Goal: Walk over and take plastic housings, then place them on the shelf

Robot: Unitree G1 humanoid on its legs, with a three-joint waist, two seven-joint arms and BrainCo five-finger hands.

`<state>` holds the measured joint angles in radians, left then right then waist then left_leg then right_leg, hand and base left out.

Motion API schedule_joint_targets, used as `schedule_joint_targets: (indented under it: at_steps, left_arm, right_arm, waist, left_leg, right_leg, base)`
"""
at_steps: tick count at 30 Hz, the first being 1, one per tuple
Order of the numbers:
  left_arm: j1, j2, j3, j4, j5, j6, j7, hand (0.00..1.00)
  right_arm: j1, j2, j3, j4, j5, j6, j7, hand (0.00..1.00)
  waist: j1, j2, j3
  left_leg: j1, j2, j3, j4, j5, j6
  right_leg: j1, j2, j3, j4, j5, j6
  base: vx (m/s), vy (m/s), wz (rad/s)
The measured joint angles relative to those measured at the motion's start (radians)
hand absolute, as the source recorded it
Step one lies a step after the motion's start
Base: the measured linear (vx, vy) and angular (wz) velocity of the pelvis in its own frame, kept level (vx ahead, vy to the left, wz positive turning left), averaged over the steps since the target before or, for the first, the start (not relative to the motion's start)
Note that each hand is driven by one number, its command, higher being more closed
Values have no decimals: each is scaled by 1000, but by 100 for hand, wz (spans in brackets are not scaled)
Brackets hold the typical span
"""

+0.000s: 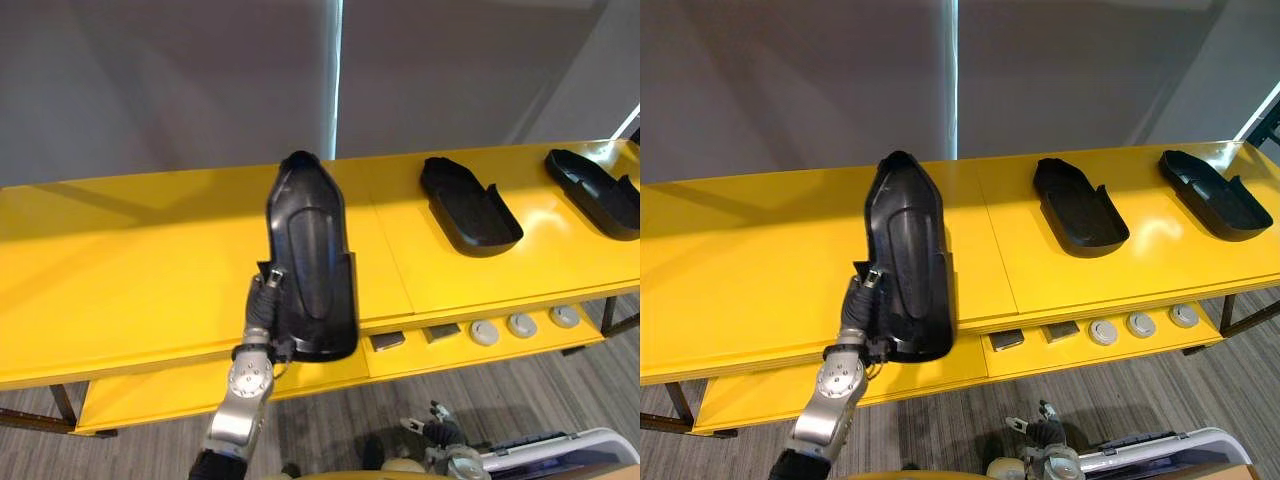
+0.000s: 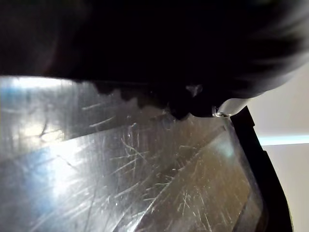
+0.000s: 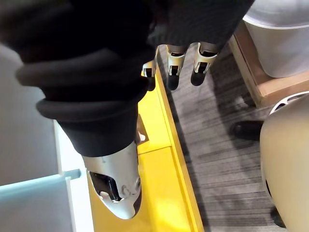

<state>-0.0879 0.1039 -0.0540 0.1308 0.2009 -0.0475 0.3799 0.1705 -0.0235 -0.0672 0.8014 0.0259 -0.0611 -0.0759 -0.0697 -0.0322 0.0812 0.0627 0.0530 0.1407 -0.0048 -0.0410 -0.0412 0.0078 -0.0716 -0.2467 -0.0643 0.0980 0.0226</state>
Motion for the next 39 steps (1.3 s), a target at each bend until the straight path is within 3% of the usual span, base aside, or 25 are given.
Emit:
schedule_joint_targets:
  at_steps: [2, 6, 15, 17, 18, 25, 39]
  left_arm:
    - [-68, 17, 27, 28, 75, 18, 39, 100]
    - [-130, 18, 42, 68, 115, 43, 69, 100]
    - [-268, 27, 138, 198, 75, 96, 124, 100]
    - [-306, 33, 159, 205, 66, 105, 132, 100]
    - [-332, 47, 177, 224, 60, 106, 145, 0]
    - [-434, 101, 221, 276, 37, 122, 169, 0]
    - [-464, 103, 245, 331, -44, 123, 147, 0]
  right_arm:
    - [13, -2, 8, -3, -2, -1, 15, 0]
    - [14, -3, 11, -13, -5, -3, 17, 0]
    - [17, -4, 38, -43, -28, -7, 31, 0]
    - [13, -3, 38, -42, -29, -7, 31, 0]
    - [8, -3, 38, -43, -30, -7, 31, 0]
    - [-11, -4, 37, -86, -29, -9, 27, 0]
    - [-11, -5, 28, -93, -28, -7, 27, 0]
  waist:
    - [-3, -6, 0]
    - [-24, -13, 1]
    - [-42, -28, 5]
    - [-48, -28, 6]
    - [-52, -29, 11]
    - [-57, -32, 44]
    - [-57, -25, 70]
  left_leg:
    - [0, -2, 1, -48, 28, -11]
    - [3, 0, 14, -93, 49, -11]
    - [-23, 4, 56, -96, 51, -16]
    - [-39, 3, 59, -90, 58, -9]
    - [-42, 3, 61, -89, 63, -8]
    - [-52, -3, 83, -89, 63, -8]
    - [-65, 1, 105, -83, 58, -13]
  right_leg:
    - [-15, 3, -2, -16, 8, 1]
    - [-18, 7, -5, -37, 13, 4]
    - [-61, 8, 7, -34, 22, 11]
    - [-82, 8, 7, -34, 35, -6]
    - [-87, 9, 7, -34, 37, -8]
    - [-104, 3, 25, -33, 37, -9]
    - [-135, 2, 38, 0, 35, -8]
  base:
    - [-142, -42, 5]
    - [-107, -26, 2]
    - [22, 11, -11]
    - [125, 13, 1]
    - [119, 15, -3]
    - [33, 12, -8]
    - [-43, 3, -2]
